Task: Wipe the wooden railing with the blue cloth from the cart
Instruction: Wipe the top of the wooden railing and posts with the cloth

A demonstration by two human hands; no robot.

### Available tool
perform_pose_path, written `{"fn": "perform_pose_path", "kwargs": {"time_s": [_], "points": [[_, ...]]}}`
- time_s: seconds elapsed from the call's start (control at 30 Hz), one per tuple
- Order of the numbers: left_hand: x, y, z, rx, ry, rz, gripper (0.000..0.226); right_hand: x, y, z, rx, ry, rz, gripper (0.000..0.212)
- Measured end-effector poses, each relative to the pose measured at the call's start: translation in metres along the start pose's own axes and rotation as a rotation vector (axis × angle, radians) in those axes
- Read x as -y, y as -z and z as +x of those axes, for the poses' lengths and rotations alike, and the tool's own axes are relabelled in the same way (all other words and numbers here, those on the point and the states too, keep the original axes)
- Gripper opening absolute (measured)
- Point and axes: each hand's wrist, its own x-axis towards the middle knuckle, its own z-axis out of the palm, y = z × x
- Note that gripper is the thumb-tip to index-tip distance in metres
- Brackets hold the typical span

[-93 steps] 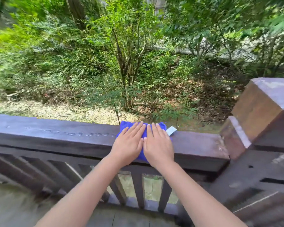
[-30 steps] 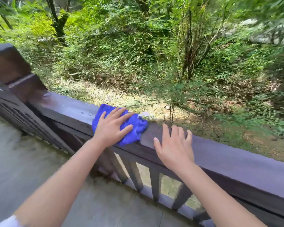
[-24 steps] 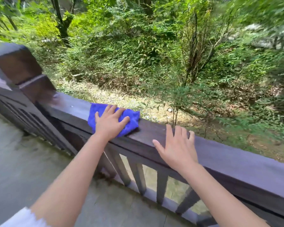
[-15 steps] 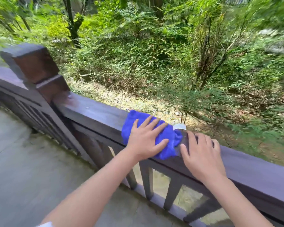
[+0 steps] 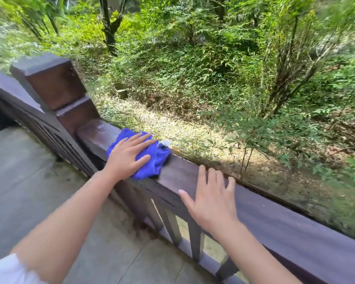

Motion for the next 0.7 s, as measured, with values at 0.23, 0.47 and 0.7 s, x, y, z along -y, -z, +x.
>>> {"fn": "perform_pose_path", "kwargs": {"time_s": [0.23, 0.47, 0.7], "points": [[-0.014, 0.000, -0.006, -0.006, 0.207, -0.003, 0.070, 0.044, -0.005, 0.037, 0.016, 0.107, 0.053, 0.085], [-0.022, -0.011, -0.028, -0.086, 0.003, -0.013, 0.055, 0.047, -0.006, 0.037, -0.048, 0.076, -0.025, 0.084], [0.055, 0.007, 0.014, 0.056, 0.005, 0.009, 0.061, 0.080, -0.008, 0.055, -0.006, 0.034, -0.078, 0.084]]}}
